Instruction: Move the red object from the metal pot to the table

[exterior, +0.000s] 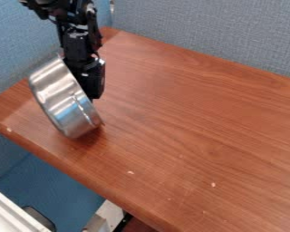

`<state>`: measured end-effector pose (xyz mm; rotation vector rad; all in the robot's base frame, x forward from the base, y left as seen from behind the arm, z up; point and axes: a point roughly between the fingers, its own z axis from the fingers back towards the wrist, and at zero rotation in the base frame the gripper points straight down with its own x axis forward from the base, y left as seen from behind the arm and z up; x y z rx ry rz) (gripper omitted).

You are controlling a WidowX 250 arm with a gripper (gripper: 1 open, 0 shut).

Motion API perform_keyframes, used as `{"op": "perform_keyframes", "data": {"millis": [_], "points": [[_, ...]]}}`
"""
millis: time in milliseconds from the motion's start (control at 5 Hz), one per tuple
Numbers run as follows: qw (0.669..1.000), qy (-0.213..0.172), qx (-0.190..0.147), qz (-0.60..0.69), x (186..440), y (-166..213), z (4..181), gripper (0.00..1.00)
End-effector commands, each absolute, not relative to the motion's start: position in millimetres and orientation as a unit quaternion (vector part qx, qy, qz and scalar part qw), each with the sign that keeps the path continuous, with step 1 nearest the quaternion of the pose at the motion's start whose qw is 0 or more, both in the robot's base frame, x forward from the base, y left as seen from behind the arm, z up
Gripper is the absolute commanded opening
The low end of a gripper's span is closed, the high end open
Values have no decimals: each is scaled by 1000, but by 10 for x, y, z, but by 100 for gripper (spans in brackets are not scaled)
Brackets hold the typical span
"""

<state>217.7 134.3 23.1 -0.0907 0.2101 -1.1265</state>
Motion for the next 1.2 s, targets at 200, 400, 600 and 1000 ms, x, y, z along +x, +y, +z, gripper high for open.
{"op": "perform_keyframes", "data": {"millis": [200,400,600,1000], "points": [[855,122,-87,-497,1744,1358,-23,0],[847,123,-83,-510,1639,1388,-17,0],[841,114,-88,-522,1515,1412,-13,0],[851,102,-101,-505,1460,1302,-13,100]]}}
